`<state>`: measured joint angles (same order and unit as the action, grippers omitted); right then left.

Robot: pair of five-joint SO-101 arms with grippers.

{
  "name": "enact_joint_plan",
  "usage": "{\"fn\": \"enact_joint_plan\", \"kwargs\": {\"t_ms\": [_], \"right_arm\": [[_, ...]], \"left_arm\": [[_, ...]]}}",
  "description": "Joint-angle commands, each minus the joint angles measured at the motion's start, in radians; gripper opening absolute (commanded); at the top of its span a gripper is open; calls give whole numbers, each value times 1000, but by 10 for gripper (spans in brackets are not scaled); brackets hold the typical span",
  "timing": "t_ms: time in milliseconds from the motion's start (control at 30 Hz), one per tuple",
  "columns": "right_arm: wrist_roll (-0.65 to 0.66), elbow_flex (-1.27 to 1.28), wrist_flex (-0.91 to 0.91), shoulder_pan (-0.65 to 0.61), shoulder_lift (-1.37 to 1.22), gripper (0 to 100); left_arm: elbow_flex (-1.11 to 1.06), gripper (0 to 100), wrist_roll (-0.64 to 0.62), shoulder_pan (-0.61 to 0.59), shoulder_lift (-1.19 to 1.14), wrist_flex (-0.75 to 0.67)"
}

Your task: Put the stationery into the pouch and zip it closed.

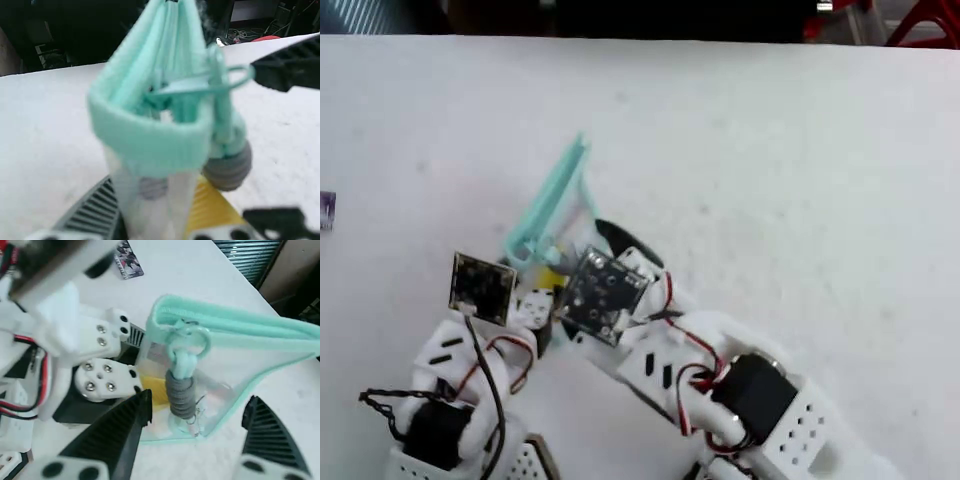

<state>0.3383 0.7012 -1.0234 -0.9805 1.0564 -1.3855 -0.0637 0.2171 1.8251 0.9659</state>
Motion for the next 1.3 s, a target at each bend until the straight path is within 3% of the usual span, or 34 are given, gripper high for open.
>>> {"fn": "enact_joint_plan", "kwargs": {"t_ms": [0,100,233,400,500,867,1100,1267], "right_arm": [[-8,-8,12,-59,-12,287],[-6,-2,22,-54,-16,274],[-5,12,74,-18,-16,187],[-6,-5,110,-18,-110,246],[-6,-58,101,-22,-191,232],[-5,-95,50,-13,-151,16],[101,-304,-133,59,-10,19],[133,-554,-383,-56,-87,19]], "left_arm": [[11,20,-6,-4,4,-29],[11,20,-6,-4,4,-29],[11,20,-6,-4,4,-28],[9,20,-6,-10,4,-29],[9,20,-5,-12,4,-31],[11,20,-5,-10,4,-31],[11,20,-5,-12,4,-31],[11,20,-5,-12,4,-32]]}}
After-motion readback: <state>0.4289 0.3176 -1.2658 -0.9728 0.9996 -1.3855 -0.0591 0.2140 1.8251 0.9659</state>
